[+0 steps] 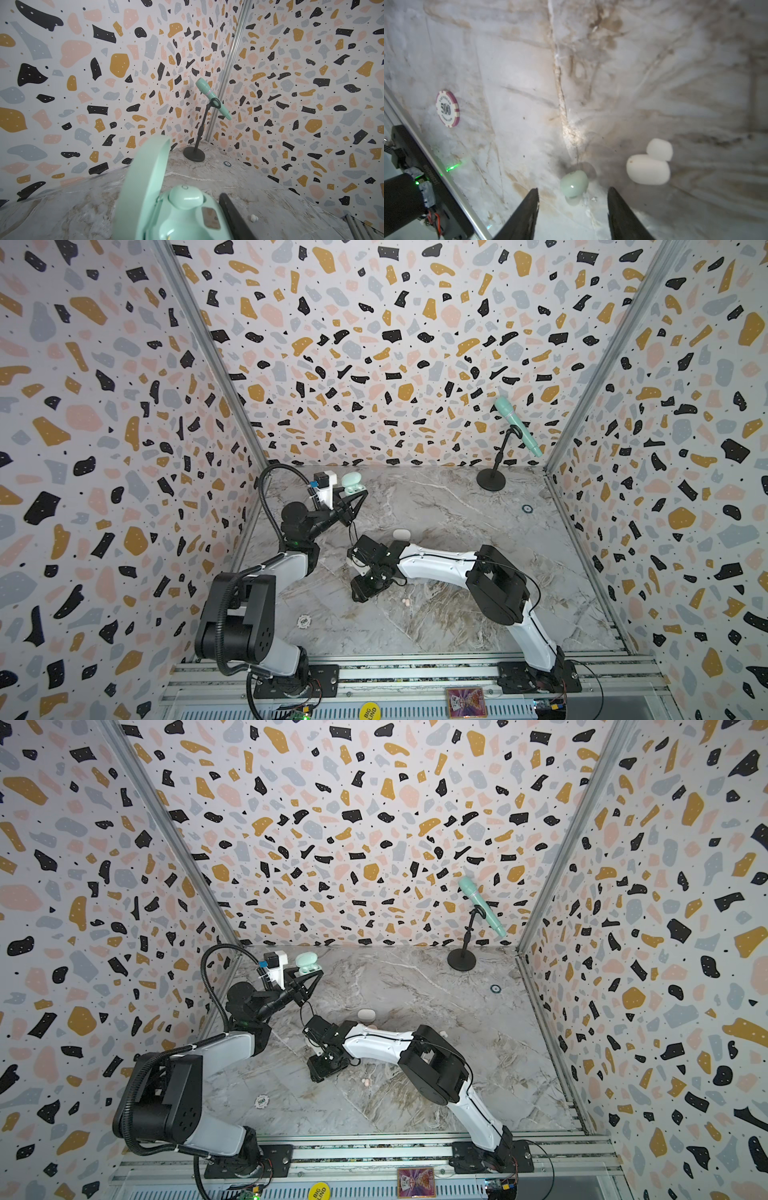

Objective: Insert the wireless bluetooth earbuds into the charging case
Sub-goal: 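Move the right gripper down over the second mint-green earbud on the table, then lower the right gripper around the second earbud and close it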

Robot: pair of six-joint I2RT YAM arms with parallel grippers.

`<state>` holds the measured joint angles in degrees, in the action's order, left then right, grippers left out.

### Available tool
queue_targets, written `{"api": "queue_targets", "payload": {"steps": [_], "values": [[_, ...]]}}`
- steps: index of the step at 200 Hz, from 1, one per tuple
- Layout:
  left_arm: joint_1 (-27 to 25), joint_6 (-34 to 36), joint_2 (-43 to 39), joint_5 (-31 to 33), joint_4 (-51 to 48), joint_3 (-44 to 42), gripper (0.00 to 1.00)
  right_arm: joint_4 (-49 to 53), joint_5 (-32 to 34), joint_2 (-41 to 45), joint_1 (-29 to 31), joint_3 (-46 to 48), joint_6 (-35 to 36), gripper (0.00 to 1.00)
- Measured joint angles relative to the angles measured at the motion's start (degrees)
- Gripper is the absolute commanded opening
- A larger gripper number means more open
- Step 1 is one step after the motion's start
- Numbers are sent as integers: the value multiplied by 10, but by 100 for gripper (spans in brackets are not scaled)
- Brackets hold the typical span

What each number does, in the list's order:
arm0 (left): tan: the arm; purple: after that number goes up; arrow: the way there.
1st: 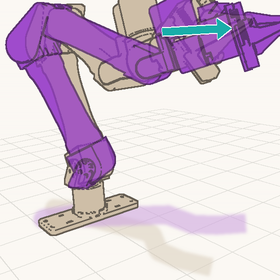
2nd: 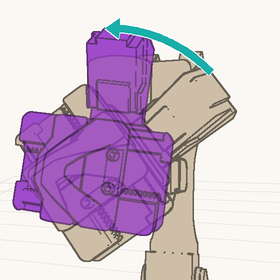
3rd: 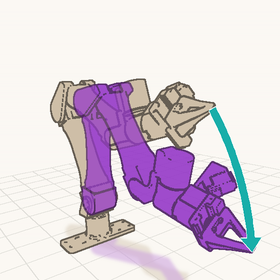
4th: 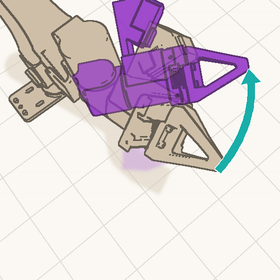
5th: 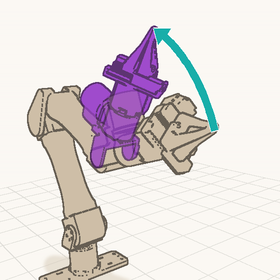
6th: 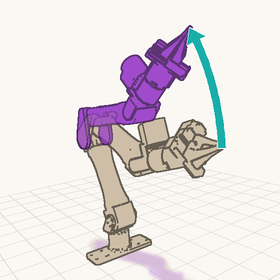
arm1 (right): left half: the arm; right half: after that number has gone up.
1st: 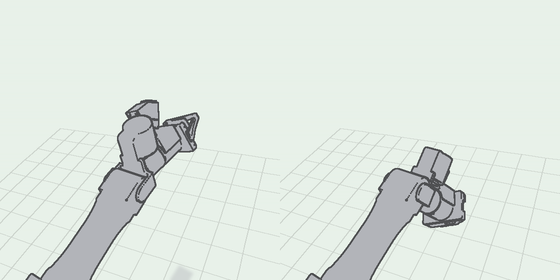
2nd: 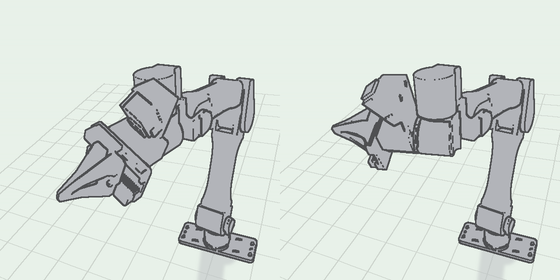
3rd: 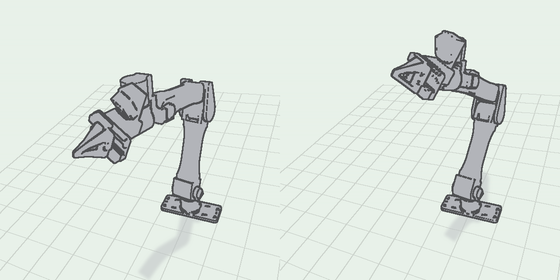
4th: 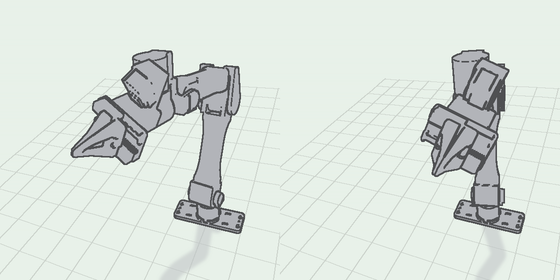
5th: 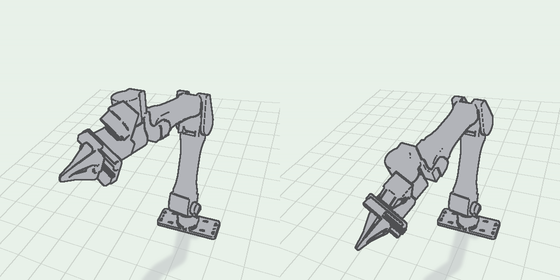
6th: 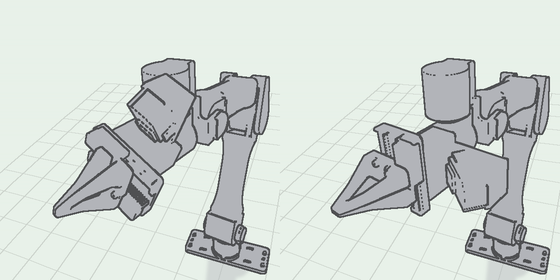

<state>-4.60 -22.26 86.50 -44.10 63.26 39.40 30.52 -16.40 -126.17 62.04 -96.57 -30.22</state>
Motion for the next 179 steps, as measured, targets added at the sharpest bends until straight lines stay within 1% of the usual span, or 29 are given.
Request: {"api": "queue_targets", "payload": {"steps": [37, 63, 89, 148, 179], "values": [[0, 4, 1, 0, 0, 0, 35, 38, 32, 0, 2, -16, -56, 48], [0, 4, 1, 0, 0, 0, 35, 67, 52, 0, 9, -54, -80, 44], [0, 4, 1, 0, 0, 0, 35, 85, 66, -7, 11, -95, -97, 43], [10, 17, 1, 0, -7, 0, 35, 157, 91, -90, 20, -188, -118, 41], [21, 17, 1, 0, -6, 0, 35, 193, 106, -111, 23, -219, -127, 39]]}}
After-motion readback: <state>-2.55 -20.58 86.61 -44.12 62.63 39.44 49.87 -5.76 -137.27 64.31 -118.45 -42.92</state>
